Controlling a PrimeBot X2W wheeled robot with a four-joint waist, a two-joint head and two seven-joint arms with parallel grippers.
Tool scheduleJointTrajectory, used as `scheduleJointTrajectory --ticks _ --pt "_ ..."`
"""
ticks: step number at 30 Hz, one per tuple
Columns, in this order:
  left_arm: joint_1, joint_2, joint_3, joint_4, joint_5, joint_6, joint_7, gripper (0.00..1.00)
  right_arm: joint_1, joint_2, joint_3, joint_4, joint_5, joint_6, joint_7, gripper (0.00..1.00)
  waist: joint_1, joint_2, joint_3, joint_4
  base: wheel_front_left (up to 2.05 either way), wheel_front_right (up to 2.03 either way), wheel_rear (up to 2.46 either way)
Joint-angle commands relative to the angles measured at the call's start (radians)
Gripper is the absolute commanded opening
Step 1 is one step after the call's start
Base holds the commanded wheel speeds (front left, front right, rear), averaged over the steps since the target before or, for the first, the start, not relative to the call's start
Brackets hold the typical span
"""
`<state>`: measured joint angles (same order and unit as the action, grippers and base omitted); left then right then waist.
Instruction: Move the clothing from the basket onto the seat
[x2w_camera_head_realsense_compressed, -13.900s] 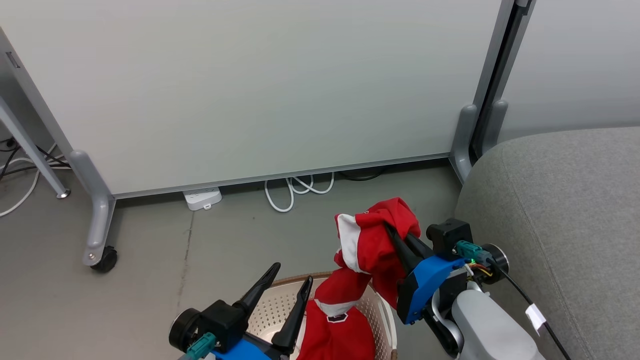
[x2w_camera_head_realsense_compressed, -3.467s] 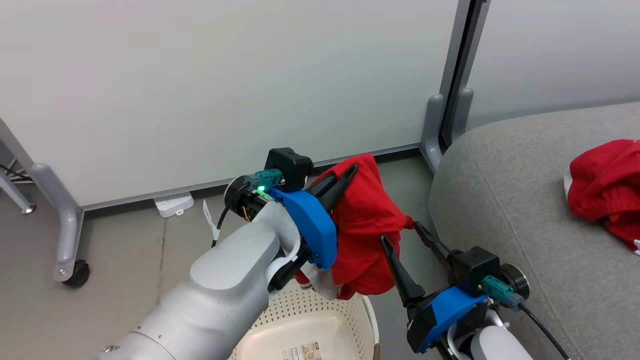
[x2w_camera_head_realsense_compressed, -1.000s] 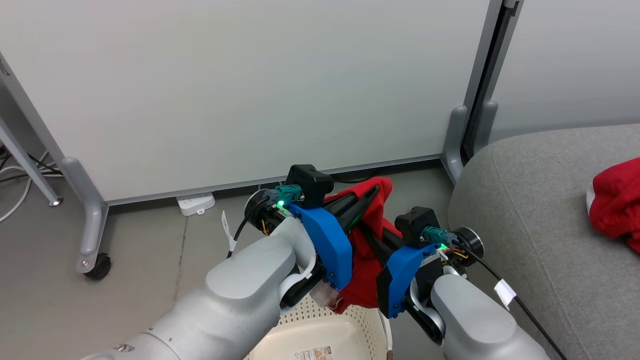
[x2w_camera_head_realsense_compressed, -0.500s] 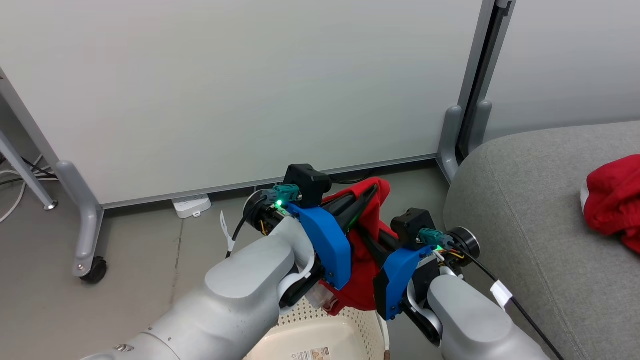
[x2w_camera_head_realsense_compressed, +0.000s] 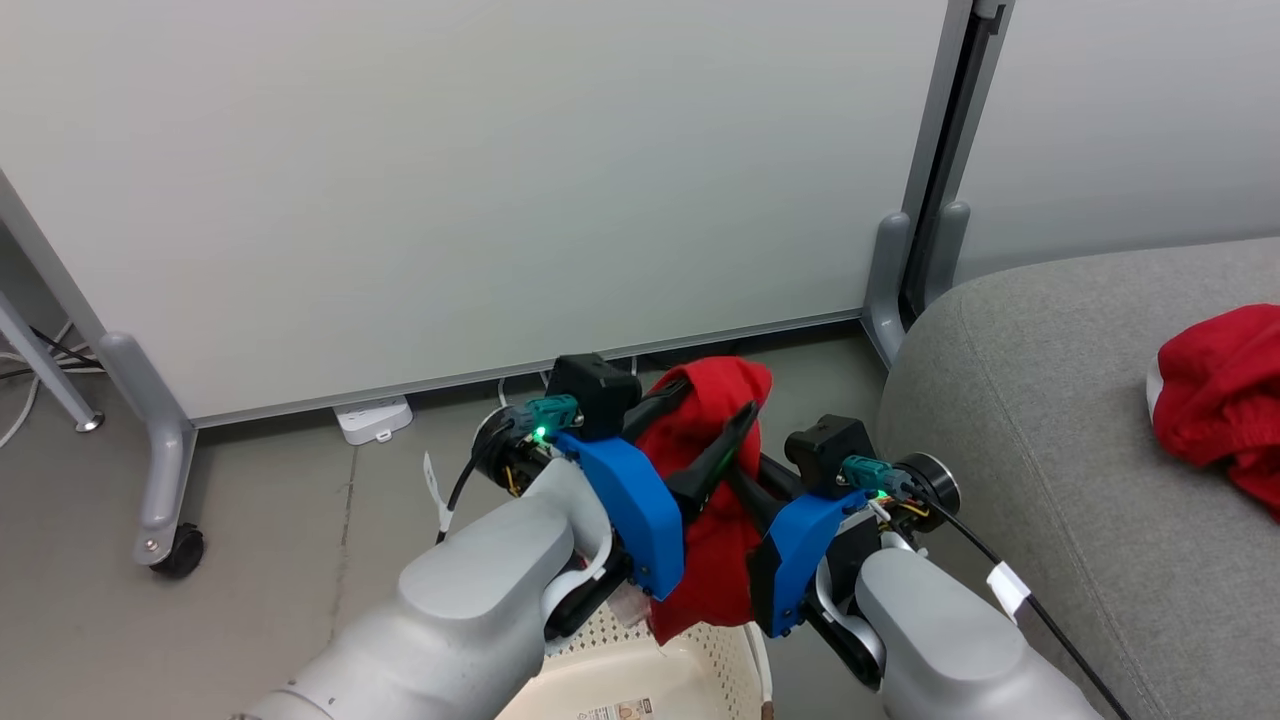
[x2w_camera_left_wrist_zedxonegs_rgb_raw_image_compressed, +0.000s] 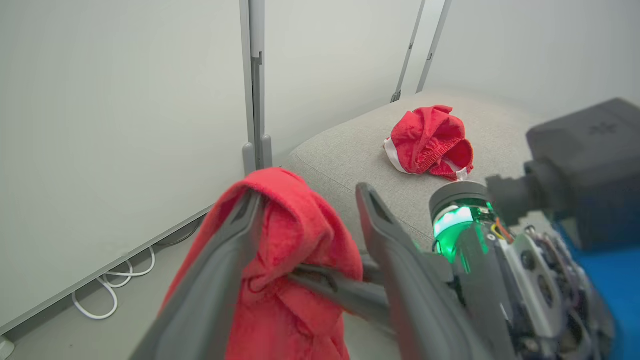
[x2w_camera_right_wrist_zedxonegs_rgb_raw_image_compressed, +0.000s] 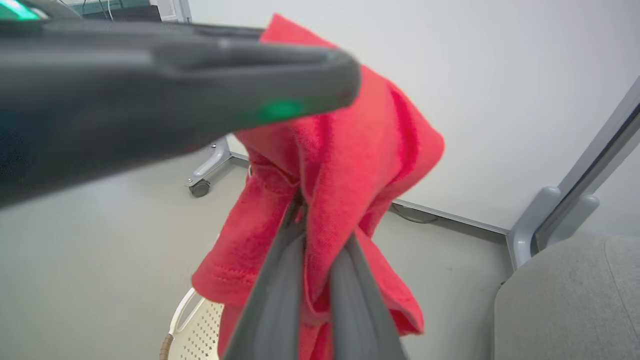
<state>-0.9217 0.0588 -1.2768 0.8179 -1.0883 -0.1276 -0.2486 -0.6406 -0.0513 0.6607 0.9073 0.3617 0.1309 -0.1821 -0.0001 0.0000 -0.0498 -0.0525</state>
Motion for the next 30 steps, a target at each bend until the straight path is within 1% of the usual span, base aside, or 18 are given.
scheduleJointTrajectory --ticks 1,4,6,9,10,16,19,22,25,28,30 --pt "0.027 0.018 0.006 0.004 0.01 -0.004 -0.009 1.0 -0.019 0.002 -0.007 0.002 0.002 0.0 -0.01 0.0 0.0001 0.0 0.0 -0.001 0.0 0.0 0.0" --pt "0.068 0.042 0.028 -0.005 0.032 0.001 -0.017 1.0 -0.02 0.002 -0.019 0.006 -0.008 0.0 -0.02 0.0 0.0001 0.0 0.001 -0.002 0.0 0.0 0.0" --pt "0.094 0.062 0.08 -0.044 0.064 0.014 -0.017 1.0 -0.022 0.002 -0.029 0.011 -0.013 0.0 -0.027 0.0 0.0001 0.0 0.004 0.0 0.0 0.0 0.0" --pt "0.177 0.103 0.17 -0.126 0.142 0.042 -0.017 1.0 -0.019 0.002 -0.044 0.017 -0.026 0.0 -0.033 0.0 0.0001 0.0 0.006 0.005 0.0 0.0 0.0" --pt "0.177 0.103 0.17 -0.126 0.142 0.042 -0.017 1.0 -0.019 0.002 -0.044 0.017 -0.026 0.0 -0.033 0.0 0.0001 0.0 0.006 0.005 0.0 0.0 0.0" --pt "0.363 0.176 0.351 -0.308 0.311 0.074 -0.017 1.0 -0.004 0.001 -0.067 0.021 -0.043 0.0 -0.041 0.0 0.0001 0.0 0.003 0.016 0.0 0.0 0.0" --pt "0.453 0.199 0.441 -0.387 0.388 0.084 -0.017 1.0 0.006 0.002 -0.076 0.017 -0.048 0.0 -0.043 0.0 0.0001 0.0 0.001 0.022 0.0 0.0 0.0" --pt "0.535 0.206 0.522 -0.453 0.451 0.084 -0.017 1.0 0.014 0.001 -0.084 0.013 -0.054 0.0 -0.043 0.0 0.0001 0.0 -0.001 0.027 0.0 0.0 0.0" --pt "0.609 0.201 0.588 -0.497 0.501 0.072 -0.017 1.0 0.022 0.001 -0.093 0.01 -0.057 0.0 -0.042 0.0 0.0001 0.0 -0.003 0.032 0.0 0.0 0.0" --pt "0.664 0.191 0.645 -0.521 0.541 0.064 -0.017 1.0 0.03 0.001 -0.099 0.006 -0.062 0.0 -0.04 0.0 0.0001 0.0 -0.003 0.038 0.0 0.0 0.0" --pt "0.695 0.187 0.664 -0.525 0.57 0.055 -0.017 1.0 0.032 0.001 -0.102 0.001 -0.061 0.0 -0.035 0.0 0.0001 0.0 -0.003 0.04 0.0 0.0 0.0"
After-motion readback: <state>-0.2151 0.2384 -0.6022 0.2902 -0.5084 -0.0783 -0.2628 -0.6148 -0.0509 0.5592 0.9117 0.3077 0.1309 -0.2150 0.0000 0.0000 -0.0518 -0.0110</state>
